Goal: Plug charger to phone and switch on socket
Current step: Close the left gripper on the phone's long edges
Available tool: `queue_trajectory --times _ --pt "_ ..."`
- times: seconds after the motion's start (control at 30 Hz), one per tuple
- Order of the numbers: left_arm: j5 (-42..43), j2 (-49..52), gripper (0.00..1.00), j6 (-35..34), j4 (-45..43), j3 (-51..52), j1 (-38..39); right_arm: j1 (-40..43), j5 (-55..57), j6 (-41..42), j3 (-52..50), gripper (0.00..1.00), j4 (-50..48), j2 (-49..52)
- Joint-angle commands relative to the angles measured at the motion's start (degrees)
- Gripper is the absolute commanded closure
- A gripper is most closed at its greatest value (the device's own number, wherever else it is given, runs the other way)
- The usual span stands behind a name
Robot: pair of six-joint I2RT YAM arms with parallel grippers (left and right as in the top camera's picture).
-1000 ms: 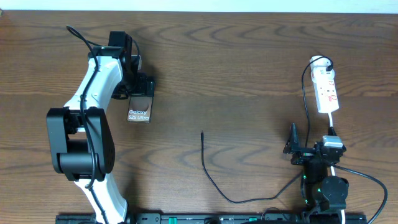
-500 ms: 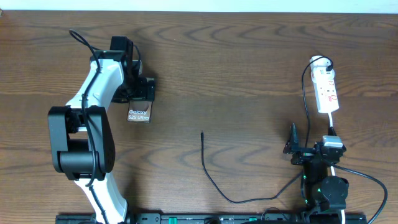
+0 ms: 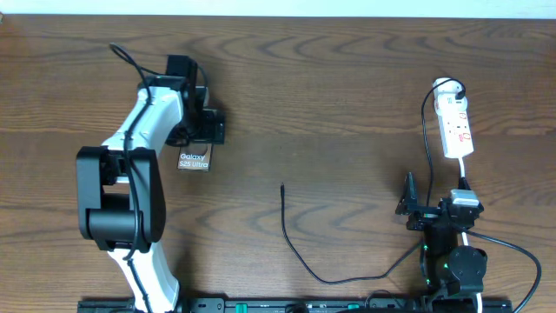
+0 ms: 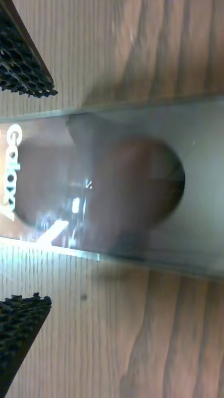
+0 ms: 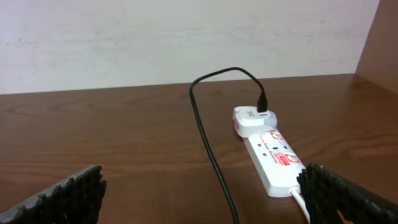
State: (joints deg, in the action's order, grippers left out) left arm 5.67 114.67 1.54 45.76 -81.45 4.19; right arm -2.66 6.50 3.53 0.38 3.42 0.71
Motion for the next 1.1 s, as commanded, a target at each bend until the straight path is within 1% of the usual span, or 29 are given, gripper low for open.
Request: queue_trajectory --times 0.0,0.2,0.47,0.73,1.07 --pt "-0.5 0.9 0.00 -1.0 -0.5 0.4 0.8 -0.4 0.8 0.7 -0.1 0.01 0.2 -0.3" --pt "-2.3 0.9 0.00 -0.9 -1.7 0.4 0.7 -0.4 0.8 0.7 -0.1 0.01 0.2 -0.3" --pt "-2.3 1.2 0.00 -0.9 -3.1 0.4 0.6 -0.4 0.8 0.7 -0.1 0.01 0.2 -0.3" --pt "-2.3 3.1 0.00 -0.9 -3.0 0.4 -1.4 -0.4 0.8 0.7 -0.1 0.01 0.2 -0.3" --pt "-2.3 3.1 0.00 -0.9 -3.5 0.4 -1.4 -0.4 0.8 0.7 -0.1 0.01 0.2 -0.3"
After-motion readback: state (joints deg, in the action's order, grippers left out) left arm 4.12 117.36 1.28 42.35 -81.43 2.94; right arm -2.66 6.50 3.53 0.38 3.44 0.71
